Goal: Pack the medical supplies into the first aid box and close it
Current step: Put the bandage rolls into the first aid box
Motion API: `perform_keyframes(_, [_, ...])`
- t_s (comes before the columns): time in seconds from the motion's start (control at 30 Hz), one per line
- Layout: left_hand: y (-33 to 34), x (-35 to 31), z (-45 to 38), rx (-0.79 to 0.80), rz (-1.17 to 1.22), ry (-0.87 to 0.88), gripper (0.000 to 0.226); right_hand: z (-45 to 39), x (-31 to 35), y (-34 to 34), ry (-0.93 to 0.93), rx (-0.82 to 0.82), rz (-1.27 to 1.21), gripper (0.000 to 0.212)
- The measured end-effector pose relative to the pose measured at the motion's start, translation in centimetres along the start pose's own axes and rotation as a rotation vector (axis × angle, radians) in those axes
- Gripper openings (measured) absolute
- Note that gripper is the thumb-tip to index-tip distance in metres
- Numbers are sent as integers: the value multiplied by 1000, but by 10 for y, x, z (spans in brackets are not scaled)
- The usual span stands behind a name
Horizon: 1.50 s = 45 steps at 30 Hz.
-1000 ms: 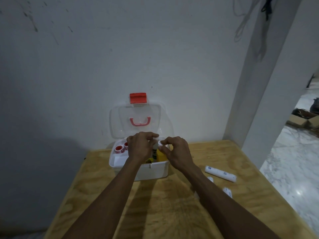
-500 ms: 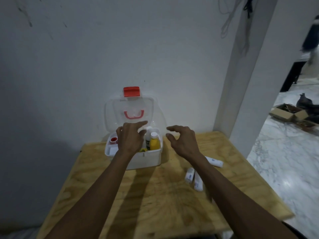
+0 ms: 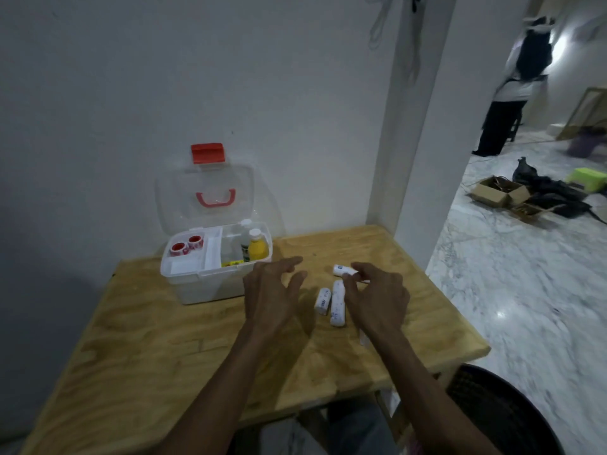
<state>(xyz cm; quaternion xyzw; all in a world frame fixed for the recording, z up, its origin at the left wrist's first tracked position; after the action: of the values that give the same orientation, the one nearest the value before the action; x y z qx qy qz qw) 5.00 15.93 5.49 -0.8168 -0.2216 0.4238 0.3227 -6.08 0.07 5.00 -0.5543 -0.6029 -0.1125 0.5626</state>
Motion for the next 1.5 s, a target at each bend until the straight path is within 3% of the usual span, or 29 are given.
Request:
perform_keyframes(0.23, [51,2,23,208,-95,-63,33,25,-19,22,106,132,194,44])
perform_keyframes(0.73, [62,-4,10,298,-397,-24,26,21,-20,25,44,185,375,30])
perform_keyframes(1.03, [60,-2,17,212,-463,-85,26,23,-23,26,-11,141,301,32])
perform_keyframes(1.17, [54,1,21,188,-356,-92,25,22,-11,23,-52,51,244,28])
perform_keyframes(1.33, [4,5,26,9,-167,-86,27,19,16,18,-31,-31,-57,25])
perform_keyframes(1.5, [-64,31,10,-168,-134,-137,29,19,58,42,-86,64,-343,33])
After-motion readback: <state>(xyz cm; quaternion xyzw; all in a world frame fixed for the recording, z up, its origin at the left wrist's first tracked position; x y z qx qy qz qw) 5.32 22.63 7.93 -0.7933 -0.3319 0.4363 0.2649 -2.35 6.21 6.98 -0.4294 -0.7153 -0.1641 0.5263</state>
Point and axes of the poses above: each hand's wrist, its own z-axis away from the middle knuckle, its own y-axis out of the palm, x = y × z, the point moved 4 cm from there along -z, towards the middle knuckle, and after that the axes turned 12 degrees about -z, right-handed, at the moved point
